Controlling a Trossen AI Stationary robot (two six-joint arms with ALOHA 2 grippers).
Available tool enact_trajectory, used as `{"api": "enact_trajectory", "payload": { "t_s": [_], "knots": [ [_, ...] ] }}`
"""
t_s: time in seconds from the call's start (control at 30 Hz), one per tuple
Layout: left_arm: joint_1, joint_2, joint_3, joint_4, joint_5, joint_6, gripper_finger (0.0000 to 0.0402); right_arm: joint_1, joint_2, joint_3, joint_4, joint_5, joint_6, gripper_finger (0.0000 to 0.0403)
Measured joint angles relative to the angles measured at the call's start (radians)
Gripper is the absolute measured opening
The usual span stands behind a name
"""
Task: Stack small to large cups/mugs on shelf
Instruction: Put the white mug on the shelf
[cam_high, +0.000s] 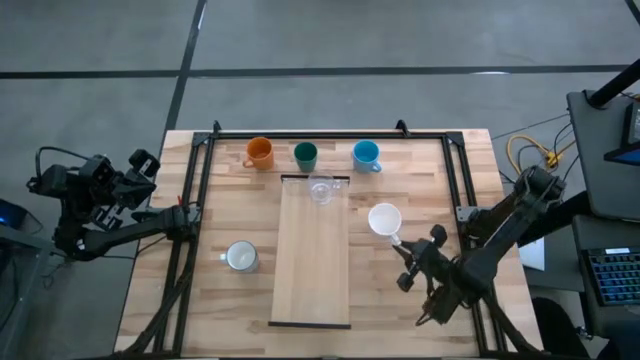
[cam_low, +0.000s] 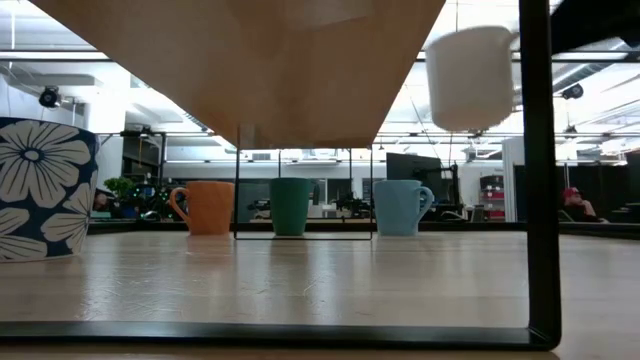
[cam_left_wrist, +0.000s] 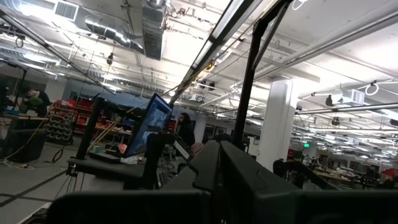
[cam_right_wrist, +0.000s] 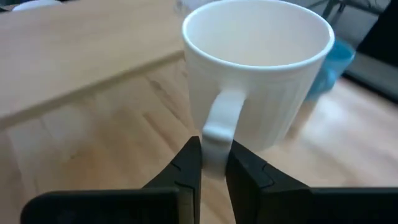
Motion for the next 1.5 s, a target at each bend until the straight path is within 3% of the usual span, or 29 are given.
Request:
{"api": "enact_trajectory", "payload": {
  "t_s": [0.2, 0.43, 0.83, 1.13, 1.5],
  "knots": [
    [0.0, 0.0, -0.003, 0.0, 0.0, 0.0, 0.0004, -0.05, -0.082, 0.055, 0.004, 0.001, -0.211, 0.0043],
    [0.0, 0.0, -0.003, 0.0, 0.001, 0.002, 0.0004, -0.08, -0.135, 0.119, 0.009, 0.027, -0.35, 0.0028],
    [0.0, 0.0, -0.003, 0.001, 0.003, 0.01, 0.0004, -0.084, -0.14, 0.138, 0.044, 0.041, -0.394, 0.0013],
    [0.0, 0.0, -0.003, 0.001, 0.006, 0.01, 0.0004, -0.087, -0.14, 0.137, 0.251, 0.043, -0.569, 0.0013],
    [0.0, 0.0, -0.003, 0.001, 0.028, 0.01, 0.0004, -0.088, -0.14, 0.117, 0.718, 0.037, -0.979, 0.0013]
  ]
}}
